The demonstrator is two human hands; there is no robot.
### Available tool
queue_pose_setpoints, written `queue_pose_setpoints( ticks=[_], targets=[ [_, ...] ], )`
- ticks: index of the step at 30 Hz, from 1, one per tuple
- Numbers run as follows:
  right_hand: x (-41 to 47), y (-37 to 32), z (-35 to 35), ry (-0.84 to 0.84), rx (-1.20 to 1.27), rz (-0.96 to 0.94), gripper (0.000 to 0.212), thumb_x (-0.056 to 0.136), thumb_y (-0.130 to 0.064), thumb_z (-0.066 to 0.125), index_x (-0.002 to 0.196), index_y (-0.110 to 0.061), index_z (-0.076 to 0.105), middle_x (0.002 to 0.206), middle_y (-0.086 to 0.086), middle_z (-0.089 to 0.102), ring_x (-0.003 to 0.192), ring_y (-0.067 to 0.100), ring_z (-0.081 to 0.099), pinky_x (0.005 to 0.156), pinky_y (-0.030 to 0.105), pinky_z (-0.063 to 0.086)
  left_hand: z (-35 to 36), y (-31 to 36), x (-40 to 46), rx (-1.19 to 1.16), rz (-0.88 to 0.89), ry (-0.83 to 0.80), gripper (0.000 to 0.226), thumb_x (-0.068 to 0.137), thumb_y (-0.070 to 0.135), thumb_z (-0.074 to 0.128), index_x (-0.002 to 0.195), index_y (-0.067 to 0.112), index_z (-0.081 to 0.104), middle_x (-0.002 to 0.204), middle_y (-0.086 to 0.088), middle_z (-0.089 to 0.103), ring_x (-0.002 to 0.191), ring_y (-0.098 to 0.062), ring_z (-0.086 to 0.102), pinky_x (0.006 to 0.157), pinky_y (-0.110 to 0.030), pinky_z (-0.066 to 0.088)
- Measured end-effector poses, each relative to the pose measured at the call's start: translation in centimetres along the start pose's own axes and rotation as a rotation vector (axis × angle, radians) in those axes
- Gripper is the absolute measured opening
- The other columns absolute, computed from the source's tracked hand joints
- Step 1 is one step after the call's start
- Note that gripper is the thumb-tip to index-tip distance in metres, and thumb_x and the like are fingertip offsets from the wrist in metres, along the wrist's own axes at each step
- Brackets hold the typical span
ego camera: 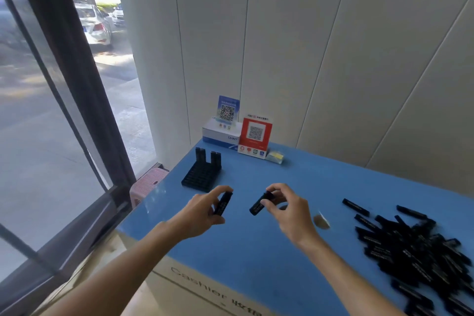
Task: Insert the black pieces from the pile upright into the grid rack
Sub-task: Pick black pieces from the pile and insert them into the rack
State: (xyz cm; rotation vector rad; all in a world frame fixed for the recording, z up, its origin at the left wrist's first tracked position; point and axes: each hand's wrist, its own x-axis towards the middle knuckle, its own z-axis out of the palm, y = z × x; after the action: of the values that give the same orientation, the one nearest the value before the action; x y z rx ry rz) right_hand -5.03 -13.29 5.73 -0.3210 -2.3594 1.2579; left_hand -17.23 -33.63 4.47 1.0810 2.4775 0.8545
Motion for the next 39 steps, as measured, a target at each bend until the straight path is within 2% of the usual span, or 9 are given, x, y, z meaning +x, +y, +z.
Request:
queue_pose_setpoints(
  ticks=[9,16,19,23,26,32,34,37,39],
  targets=[
    [7.4,0.2,4.5,-0.036,-0.038,-0.01,0.02,0.079,-0.012,0.073,0.094,-0.022,0.064,0.082,-0.009,0.066,0.081,-0.003,0.06,0.067,0.011,0.047,-4.8,-6.9,3.0,-0.009,-0.075,0.059,0.061,0.085,0.017,0.066,0.133,0.038,0.033,0.096,-0.002,0.06,0.07,-0.012,0.065,0.071,-0.033,0.056],
    [14.2,1.4,9.4,-0.126,-0.057,-0.013,0.017,0.083,-0.013,0.069,0.099,-0.019,0.064,0.082,-0.01,0.064,0.082,-0.007,0.058,0.067,0.004,0.043,-8.0,-11.1,6.8,-0.046,-0.112,0.112,0.054,0.086,0.009,0.064,0.129,0.032,0.04,0.092,0.01,0.059,0.071,-0.008,0.064,0.064,-0.024,0.054],
    [16.1,1.7,11.1,-0.161,-0.079,-0.029,0.013,0.084,-0.016,0.068,0.096,-0.021,0.064,0.082,-0.012,0.064,0.08,-0.003,0.059,0.068,0.009,0.046,-8.7,-12.6,8.2,-0.046,-0.124,0.118,0.053,0.086,0.009,0.064,0.123,0.039,0.04,0.092,0.014,0.057,0.072,-0.007,0.064,0.064,-0.021,0.053],
    [18.8,2.0,13.0,-0.141,-0.1,-0.065,0.012,0.082,-0.018,0.071,0.092,-0.023,0.066,0.085,-0.012,0.064,0.082,0.005,0.059,0.071,0.02,0.049,-9.3,-14.3,10.5,-0.051,-0.123,0.113,0.05,0.087,0.01,0.062,0.125,0.037,0.043,0.096,0.015,0.053,0.075,-0.005,0.062,0.067,-0.02,0.051],
    [20.9,2.1,14.5,-0.108,-0.11,-0.071,0.012,0.081,-0.018,0.071,0.092,-0.022,0.068,0.086,-0.014,0.062,0.083,0.001,0.054,0.072,0.015,0.042,-9.7,-15.6,12.9,-0.045,-0.103,0.105,0.05,0.088,0.01,0.062,0.128,0.032,0.044,0.098,0.009,0.055,0.075,-0.005,0.061,0.062,-0.014,0.048],
    [24.4,2.2,17.6,-0.088,-0.194,-0.061,0.014,0.081,-0.018,0.071,0.095,-0.02,0.069,0.092,-0.011,0.066,0.087,0.005,0.051,0.075,0.009,0.034,-9.8,-18.9,17.0,-0.072,-0.063,0.078,0.052,0.085,0.011,0.065,0.12,0.041,0.043,0.099,0.011,0.059,0.074,-0.003,0.064,0.072,-0.025,0.055],
    [25.4,2.1,18.6,-0.089,-0.224,-0.047,0.016,0.081,-0.017,0.071,0.097,-0.018,0.069,0.093,-0.011,0.066,0.088,0.006,0.051,0.075,0.009,0.033,-9.9,-19.8,17.7,-0.096,-0.041,0.058,0.05,0.085,0.009,0.065,0.119,0.039,0.044,0.098,0.012,0.057,0.074,-0.002,0.064,0.072,-0.025,0.056],
    [26.7,1.8,20.1,-0.097,-0.264,-0.009,0.016,0.083,-0.018,0.069,0.099,-0.018,0.069,0.095,-0.008,0.068,0.092,0.011,0.054,0.082,0.017,0.04,-10.2,-21.2,18.6,-0.128,-0.031,0.058,0.048,0.086,0.009,0.064,0.122,0.034,0.045,0.1,0.008,0.057,0.071,-0.002,0.064,0.07,-0.024,0.057],
    [27.3,1.8,20.8,-0.155,-0.323,0.022,0.015,0.084,-0.02,0.068,0.099,-0.019,0.068,0.096,-0.008,0.068,0.095,0.011,0.053,0.084,0.013,0.036,-10.5,-21.8,19.0,-0.162,-0.01,0.065,0.047,0.086,0.008,0.063,0.123,0.031,0.046,0.103,0.002,0.058,0.069,-0.003,0.065,0.07,-0.023,0.056]
  ],
)
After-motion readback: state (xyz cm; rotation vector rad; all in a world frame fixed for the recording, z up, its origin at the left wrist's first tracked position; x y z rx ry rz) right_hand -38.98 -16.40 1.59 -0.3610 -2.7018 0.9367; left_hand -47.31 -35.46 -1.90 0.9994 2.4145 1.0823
